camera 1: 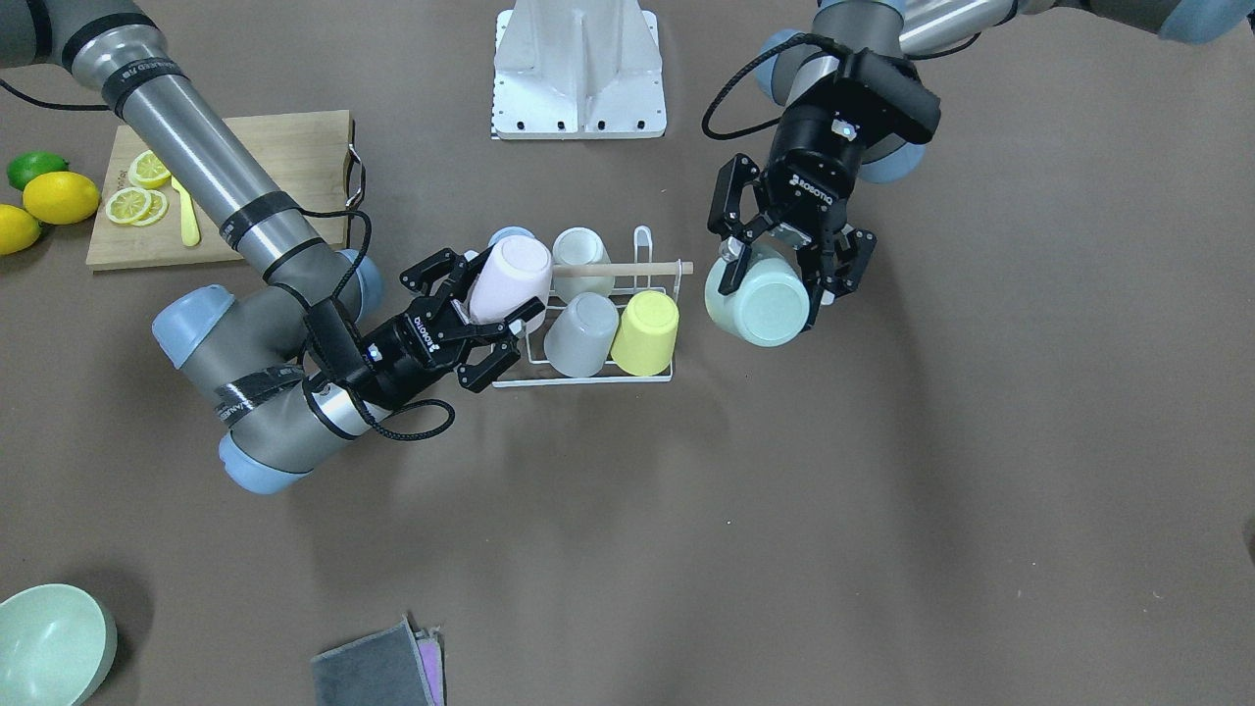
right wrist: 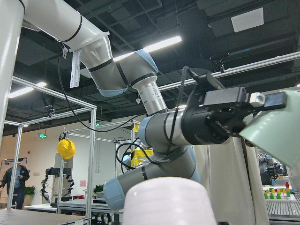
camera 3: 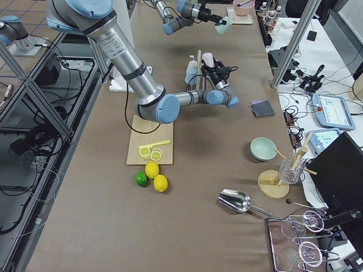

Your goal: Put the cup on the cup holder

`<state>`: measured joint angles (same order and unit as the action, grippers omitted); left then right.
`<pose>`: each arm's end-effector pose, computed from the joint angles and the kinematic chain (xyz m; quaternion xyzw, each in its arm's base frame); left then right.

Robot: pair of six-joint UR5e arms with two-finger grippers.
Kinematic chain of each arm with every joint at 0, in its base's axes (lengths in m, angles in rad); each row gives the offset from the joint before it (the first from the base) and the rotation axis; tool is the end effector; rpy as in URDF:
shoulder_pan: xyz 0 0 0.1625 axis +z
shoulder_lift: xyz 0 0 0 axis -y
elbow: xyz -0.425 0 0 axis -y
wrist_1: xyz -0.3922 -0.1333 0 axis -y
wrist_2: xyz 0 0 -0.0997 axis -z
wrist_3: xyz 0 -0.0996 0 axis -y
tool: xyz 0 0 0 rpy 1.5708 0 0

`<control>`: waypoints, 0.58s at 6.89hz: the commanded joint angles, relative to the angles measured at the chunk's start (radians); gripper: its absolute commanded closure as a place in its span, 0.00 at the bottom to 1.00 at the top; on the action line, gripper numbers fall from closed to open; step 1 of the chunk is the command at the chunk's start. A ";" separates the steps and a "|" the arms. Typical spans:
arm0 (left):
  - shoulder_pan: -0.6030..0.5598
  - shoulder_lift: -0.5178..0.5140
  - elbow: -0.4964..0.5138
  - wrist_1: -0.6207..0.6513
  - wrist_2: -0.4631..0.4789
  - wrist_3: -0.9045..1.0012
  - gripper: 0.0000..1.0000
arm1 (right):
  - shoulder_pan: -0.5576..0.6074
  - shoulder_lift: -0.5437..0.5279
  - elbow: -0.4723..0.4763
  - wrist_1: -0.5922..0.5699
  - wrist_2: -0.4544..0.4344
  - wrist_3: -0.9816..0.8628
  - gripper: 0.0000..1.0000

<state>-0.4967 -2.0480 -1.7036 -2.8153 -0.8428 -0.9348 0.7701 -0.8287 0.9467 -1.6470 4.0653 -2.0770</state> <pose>0.3973 -0.4424 0.1988 0.5814 0.5162 -0.2451 0.5792 -0.5039 -0.5907 0.3460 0.5700 -0.7574 -0.3177 0.0222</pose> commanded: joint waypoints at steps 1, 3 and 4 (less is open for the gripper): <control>0.142 -0.001 0.005 -0.013 0.127 0.025 0.90 | 0.001 -0.001 0.000 -0.002 0.000 -0.002 0.52; 0.231 0.000 0.009 -0.015 0.224 0.043 0.90 | 0.021 0.000 -0.006 0.003 -0.003 0.000 0.00; 0.268 0.002 0.009 -0.015 0.267 0.050 0.90 | 0.038 -0.004 -0.008 0.003 -0.008 0.003 0.00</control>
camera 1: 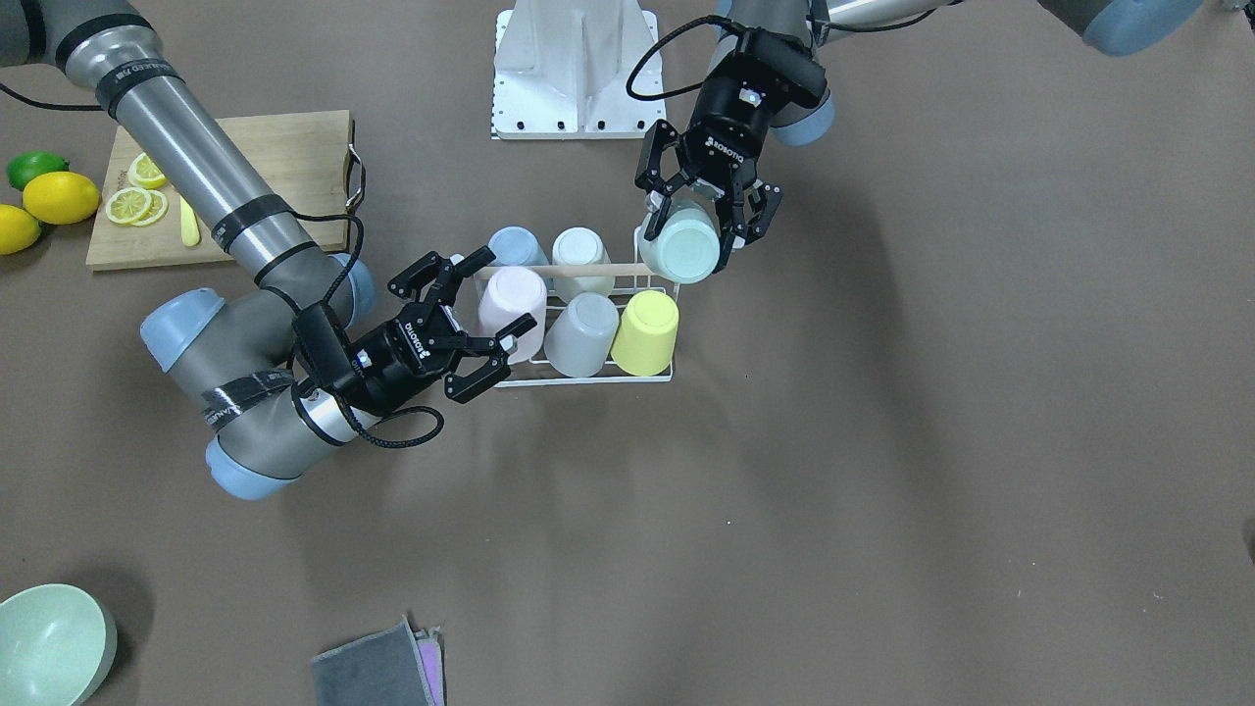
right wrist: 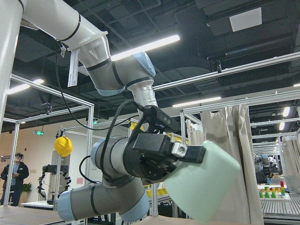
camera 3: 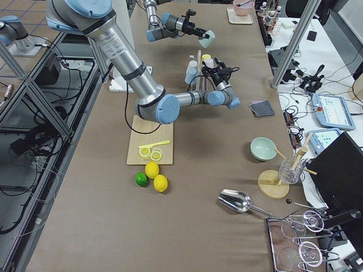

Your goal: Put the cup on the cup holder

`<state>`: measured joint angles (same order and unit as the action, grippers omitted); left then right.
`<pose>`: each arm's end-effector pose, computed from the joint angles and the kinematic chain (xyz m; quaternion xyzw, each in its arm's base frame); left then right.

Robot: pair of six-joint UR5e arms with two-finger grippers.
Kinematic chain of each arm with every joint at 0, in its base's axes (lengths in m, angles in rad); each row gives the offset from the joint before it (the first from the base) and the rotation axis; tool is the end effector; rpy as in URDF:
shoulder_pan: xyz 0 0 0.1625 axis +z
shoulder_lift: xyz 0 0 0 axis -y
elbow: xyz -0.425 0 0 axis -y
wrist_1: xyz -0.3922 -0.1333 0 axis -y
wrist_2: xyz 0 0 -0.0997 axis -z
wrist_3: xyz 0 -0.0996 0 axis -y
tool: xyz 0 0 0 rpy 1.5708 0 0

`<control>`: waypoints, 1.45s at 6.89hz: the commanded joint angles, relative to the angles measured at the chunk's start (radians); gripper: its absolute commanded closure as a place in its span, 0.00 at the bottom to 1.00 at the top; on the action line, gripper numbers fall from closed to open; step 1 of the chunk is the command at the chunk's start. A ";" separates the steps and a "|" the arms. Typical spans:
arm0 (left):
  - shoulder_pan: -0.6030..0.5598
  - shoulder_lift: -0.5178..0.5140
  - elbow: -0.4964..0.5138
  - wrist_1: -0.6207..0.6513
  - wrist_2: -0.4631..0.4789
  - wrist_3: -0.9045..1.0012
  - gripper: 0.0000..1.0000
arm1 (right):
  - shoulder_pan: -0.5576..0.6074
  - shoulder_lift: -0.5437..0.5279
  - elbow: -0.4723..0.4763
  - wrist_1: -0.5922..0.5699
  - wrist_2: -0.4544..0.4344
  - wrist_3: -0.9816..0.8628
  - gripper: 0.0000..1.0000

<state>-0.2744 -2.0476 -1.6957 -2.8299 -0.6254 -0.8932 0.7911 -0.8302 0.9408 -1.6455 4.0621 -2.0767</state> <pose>0.4673 -0.3539 0.2059 0.5689 0.5099 -0.2512 0.5943 -0.4918 -0.6013 0.3501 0.5768 -0.7516 -0.3186 0.0286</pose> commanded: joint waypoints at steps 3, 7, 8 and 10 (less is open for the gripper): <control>0.118 0.000 0.002 0.000 0.101 0.022 0.90 | 0.083 -0.003 -0.010 -0.020 0.003 0.140 0.00; 0.135 -0.002 0.025 0.000 0.138 0.020 0.90 | 0.216 -0.009 -0.013 -0.120 -0.021 0.928 0.00; 0.135 -0.002 0.036 0.000 0.138 0.019 0.90 | 0.250 -0.009 -0.013 -0.184 -0.093 1.221 0.01; 0.133 -0.002 0.053 -0.002 0.139 0.016 0.90 | 0.316 -0.010 0.004 -0.281 -0.299 1.877 0.01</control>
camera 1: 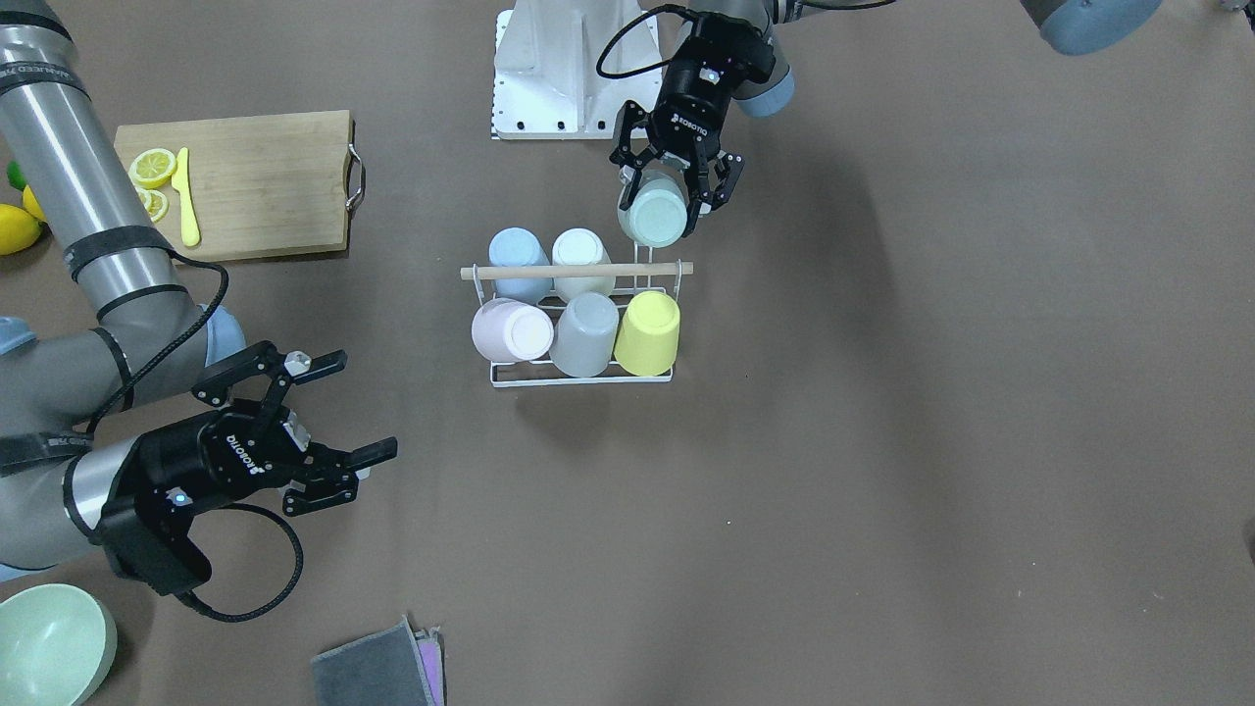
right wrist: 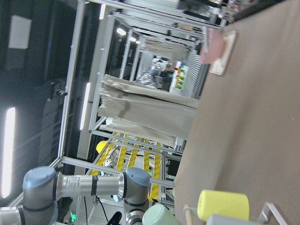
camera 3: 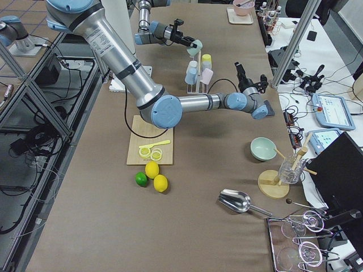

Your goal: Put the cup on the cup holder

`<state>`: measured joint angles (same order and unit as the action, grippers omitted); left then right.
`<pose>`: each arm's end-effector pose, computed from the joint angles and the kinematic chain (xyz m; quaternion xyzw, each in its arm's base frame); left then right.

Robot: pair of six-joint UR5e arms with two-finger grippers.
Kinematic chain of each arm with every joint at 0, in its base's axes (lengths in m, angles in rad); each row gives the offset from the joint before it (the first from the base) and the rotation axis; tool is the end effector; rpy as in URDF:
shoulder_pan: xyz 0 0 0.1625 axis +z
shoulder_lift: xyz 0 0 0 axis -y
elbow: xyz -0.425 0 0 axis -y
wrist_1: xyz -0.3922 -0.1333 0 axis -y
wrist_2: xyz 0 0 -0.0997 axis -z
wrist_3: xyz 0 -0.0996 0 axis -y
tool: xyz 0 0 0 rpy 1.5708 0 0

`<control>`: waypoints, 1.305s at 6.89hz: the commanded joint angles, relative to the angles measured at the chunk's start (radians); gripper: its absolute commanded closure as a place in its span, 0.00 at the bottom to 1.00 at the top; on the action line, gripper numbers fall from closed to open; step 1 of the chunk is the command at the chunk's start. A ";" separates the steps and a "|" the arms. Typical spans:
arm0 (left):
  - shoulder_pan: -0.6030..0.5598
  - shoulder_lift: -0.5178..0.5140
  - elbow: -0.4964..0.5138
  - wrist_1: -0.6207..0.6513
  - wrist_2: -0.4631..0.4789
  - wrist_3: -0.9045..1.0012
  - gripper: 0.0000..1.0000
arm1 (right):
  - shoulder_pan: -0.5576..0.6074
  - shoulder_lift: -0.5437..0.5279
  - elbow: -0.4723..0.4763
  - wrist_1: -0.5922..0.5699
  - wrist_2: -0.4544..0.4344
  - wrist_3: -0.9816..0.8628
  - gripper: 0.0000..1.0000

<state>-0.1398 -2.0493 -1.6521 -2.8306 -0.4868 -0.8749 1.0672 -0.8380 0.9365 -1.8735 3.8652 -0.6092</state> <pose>0.5124 -0.2956 0.2234 0.5639 0.4896 -0.2472 0.6175 -0.3277 -0.7164 0.3955 0.0060 -0.9078 -0.1370 0.3963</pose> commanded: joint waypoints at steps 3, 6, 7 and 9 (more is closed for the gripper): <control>-0.001 -0.003 0.035 -0.001 0.001 -0.010 0.89 | 0.073 -0.013 0.103 -0.082 -0.551 1.180 0.00; -0.001 -0.011 0.049 0.000 0.001 -0.010 0.72 | -0.039 -0.050 0.344 -0.037 -0.934 1.289 0.00; -0.003 -0.009 0.049 0.000 0.016 0.000 0.09 | -0.076 -0.112 0.423 0.044 -1.063 1.269 0.00; -0.003 -0.009 0.051 0.000 0.037 0.001 0.02 | -0.099 -0.301 0.575 0.317 -1.203 1.229 0.00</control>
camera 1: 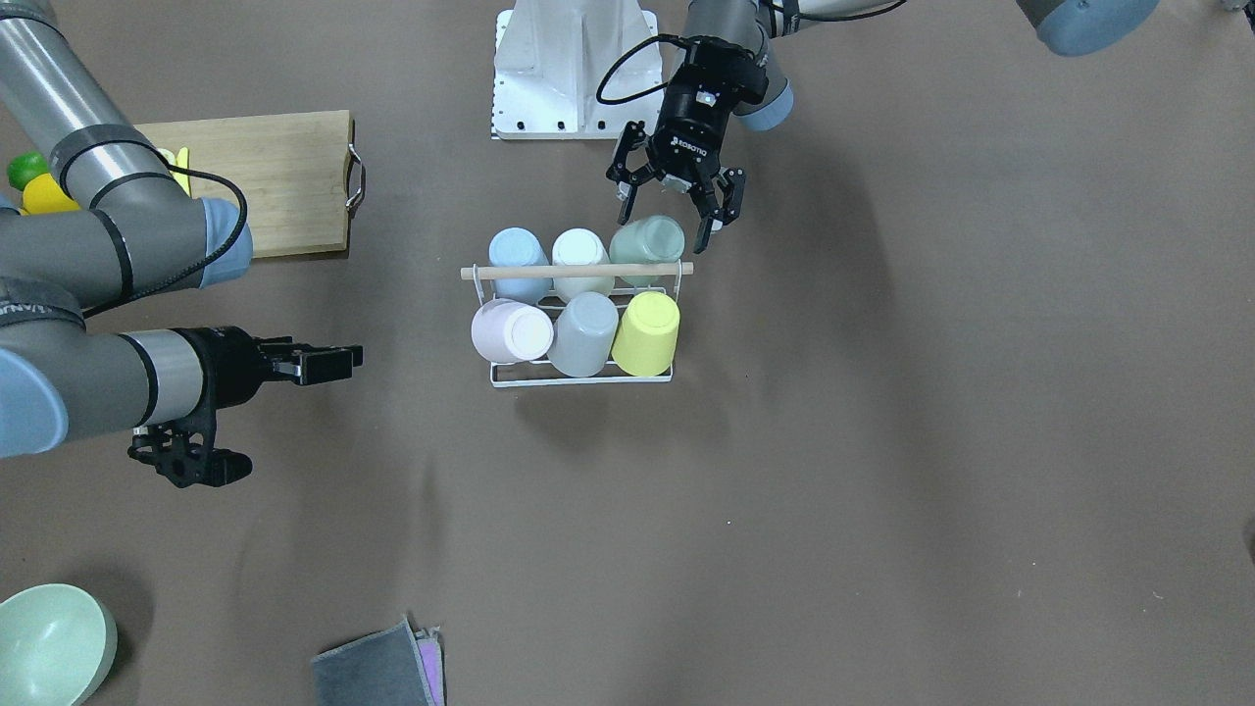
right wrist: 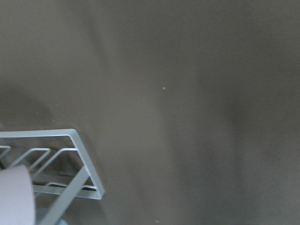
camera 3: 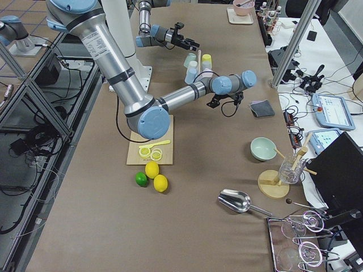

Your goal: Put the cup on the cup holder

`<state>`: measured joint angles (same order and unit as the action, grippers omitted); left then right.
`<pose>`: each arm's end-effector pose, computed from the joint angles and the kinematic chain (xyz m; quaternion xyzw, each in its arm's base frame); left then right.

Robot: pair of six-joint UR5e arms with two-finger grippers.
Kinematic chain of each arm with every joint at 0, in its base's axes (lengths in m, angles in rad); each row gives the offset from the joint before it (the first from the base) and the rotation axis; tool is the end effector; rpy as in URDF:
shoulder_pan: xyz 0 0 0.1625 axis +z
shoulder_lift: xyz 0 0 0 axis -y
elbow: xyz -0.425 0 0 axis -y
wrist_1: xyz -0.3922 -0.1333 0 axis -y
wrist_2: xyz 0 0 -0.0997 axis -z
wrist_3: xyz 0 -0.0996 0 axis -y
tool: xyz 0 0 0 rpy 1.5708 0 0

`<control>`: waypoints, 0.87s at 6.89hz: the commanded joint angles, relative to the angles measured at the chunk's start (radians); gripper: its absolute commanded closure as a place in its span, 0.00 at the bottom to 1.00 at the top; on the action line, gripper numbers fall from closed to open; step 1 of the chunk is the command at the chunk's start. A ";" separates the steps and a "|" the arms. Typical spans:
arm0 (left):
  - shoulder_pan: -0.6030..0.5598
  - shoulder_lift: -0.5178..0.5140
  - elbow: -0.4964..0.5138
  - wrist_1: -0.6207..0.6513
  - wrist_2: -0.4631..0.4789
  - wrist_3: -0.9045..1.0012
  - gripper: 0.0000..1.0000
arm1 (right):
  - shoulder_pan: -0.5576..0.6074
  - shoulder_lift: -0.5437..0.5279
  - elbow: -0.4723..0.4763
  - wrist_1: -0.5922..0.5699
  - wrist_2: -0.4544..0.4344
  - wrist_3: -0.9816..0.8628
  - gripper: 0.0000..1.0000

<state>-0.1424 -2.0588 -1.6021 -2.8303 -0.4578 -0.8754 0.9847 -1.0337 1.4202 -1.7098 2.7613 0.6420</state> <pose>0.5250 -0.3002 0.2366 0.5722 0.4671 -0.2487 0.6265 -0.3457 -0.5945 0.3912 -0.2371 -0.5137 -0.0462 0.8233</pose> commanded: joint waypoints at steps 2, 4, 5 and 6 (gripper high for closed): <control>-0.009 -0.001 -0.007 0.000 0.013 0.003 0.02 | 0.021 -0.275 0.201 0.376 -0.141 -0.129 0.00; -0.121 0.006 -0.042 0.014 -0.051 0.045 0.02 | 0.133 -0.344 0.209 0.505 -0.141 -0.270 0.00; -0.219 0.005 -0.050 0.014 -0.184 0.077 0.02 | 0.193 -0.379 0.206 0.565 -0.141 -0.350 0.00; -0.332 0.011 -0.050 0.066 -0.346 0.075 0.02 | 0.244 -0.435 0.201 0.591 -0.144 -0.419 0.00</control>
<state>-0.3523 -2.0520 -1.6475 -2.8035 -0.6370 -0.8131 1.1636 -1.4106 1.6248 -1.1653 2.6196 0.3108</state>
